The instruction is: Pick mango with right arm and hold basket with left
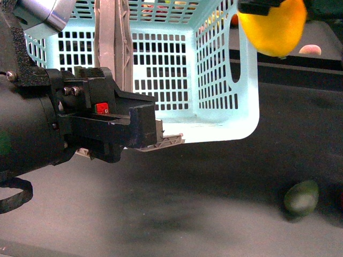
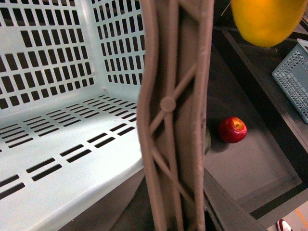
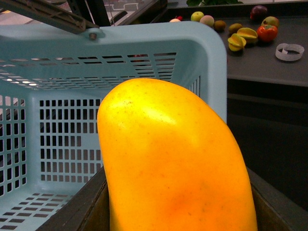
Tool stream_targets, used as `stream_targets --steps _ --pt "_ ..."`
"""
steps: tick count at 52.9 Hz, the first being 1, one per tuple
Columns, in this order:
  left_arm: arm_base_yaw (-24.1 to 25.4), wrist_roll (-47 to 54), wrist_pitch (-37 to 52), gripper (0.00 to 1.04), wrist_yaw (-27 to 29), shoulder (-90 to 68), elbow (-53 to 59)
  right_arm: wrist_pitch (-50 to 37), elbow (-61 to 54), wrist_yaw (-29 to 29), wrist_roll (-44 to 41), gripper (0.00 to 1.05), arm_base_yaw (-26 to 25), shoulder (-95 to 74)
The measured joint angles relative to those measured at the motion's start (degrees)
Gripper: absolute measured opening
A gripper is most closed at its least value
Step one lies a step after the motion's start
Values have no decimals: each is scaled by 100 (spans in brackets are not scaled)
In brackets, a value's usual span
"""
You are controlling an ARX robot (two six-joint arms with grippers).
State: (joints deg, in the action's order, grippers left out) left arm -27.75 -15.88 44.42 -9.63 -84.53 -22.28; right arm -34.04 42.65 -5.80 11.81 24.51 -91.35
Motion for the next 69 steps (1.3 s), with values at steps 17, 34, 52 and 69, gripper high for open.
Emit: stream_targets --steps 17,34,52,69 --pt "0 0 0 10 -2 0 0 -129 608 -444 68 60 402 -970" --pt "0 0 0 10 -7 0 0 -581 804 -789 98 72 496 -1447" --pt "0 -26 -2 10 -48 -22 11 -973 79 -1084 260 96 247 -542" --pt "0 -33 -2 10 4 -26 11 94 -1799 -1687 413 97 -619 2656"
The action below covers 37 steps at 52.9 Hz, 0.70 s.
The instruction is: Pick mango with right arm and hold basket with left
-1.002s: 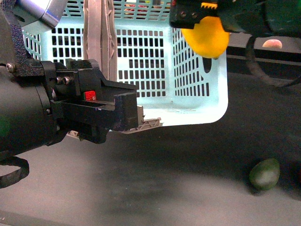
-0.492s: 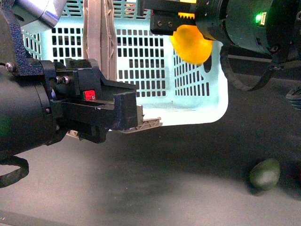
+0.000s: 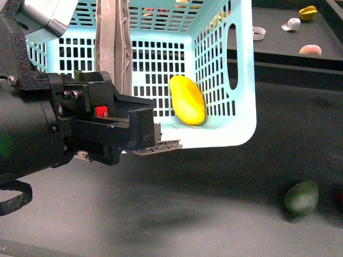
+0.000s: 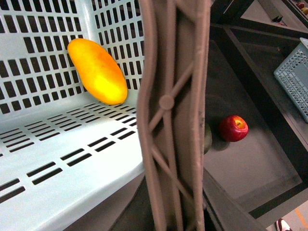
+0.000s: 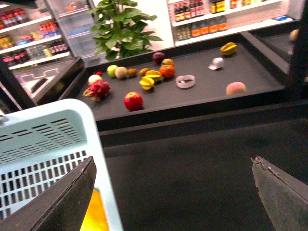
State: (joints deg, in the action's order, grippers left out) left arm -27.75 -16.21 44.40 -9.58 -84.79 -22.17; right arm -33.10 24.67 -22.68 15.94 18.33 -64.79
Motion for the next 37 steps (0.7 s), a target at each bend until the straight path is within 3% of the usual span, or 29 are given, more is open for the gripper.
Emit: stream_targets --steps 12,22,35,37 --pt "0 2 0 10 -20 0 0 1499 -883 -507 101 97 -463 2253" --pt "0 -2 0 10 -20 0 0 2597 -1285 -1333 15 97 -367 3729" --pt "0 2 0 10 -13 0 0 2627 -1296 -1342 -22 97 -341 3827" --pt "0 2 0 10 -20 0 0 2328 -1421 -647 -293 92 -518 3947"
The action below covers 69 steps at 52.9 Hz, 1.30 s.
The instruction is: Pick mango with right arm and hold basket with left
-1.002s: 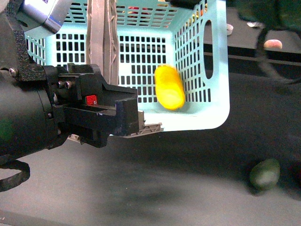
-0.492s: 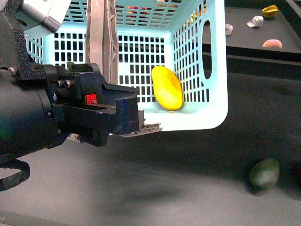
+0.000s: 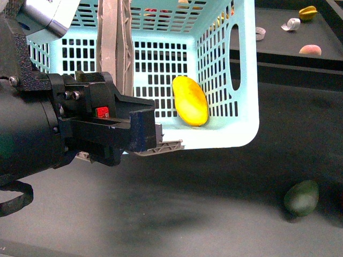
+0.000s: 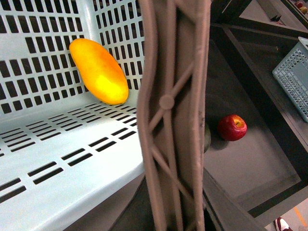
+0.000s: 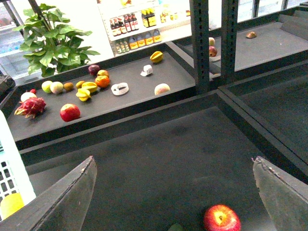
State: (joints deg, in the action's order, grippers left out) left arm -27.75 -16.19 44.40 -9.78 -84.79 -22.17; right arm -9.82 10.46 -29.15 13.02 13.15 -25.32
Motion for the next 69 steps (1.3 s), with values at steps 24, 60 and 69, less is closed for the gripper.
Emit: stream_targets --steps 24,60,69 --pt "0 4 0 10 2 0 0 -240 -643 2898 -1241 21 -1292 903" --pt "-2 -13 0 10 20 -2 0 970 -1016 2907 -1285 2 -1303 2500" --pt "0 -2 0 10 0 -2 0 973 -1016 2909 -1287 2 -1303 2500"
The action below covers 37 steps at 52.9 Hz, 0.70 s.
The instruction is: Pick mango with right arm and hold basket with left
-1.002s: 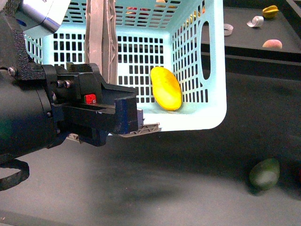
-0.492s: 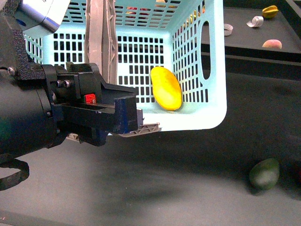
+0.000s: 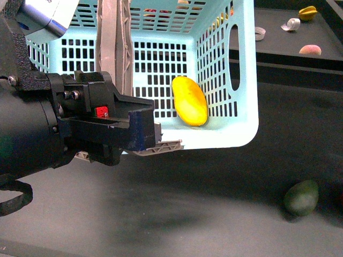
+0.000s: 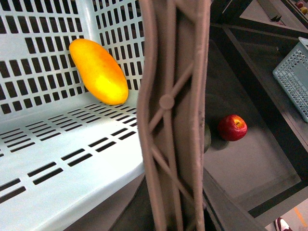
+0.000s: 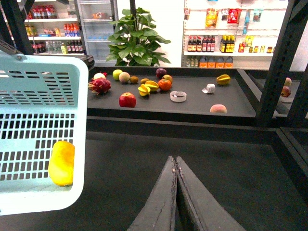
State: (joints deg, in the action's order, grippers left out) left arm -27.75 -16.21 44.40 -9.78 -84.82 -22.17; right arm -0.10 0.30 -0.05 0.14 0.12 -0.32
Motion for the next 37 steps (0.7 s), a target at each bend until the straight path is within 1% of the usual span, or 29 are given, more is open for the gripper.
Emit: stream_targets --steps 37 --pt "0 7 0 10 13 0 0 0 0 0 2 2 0 2"
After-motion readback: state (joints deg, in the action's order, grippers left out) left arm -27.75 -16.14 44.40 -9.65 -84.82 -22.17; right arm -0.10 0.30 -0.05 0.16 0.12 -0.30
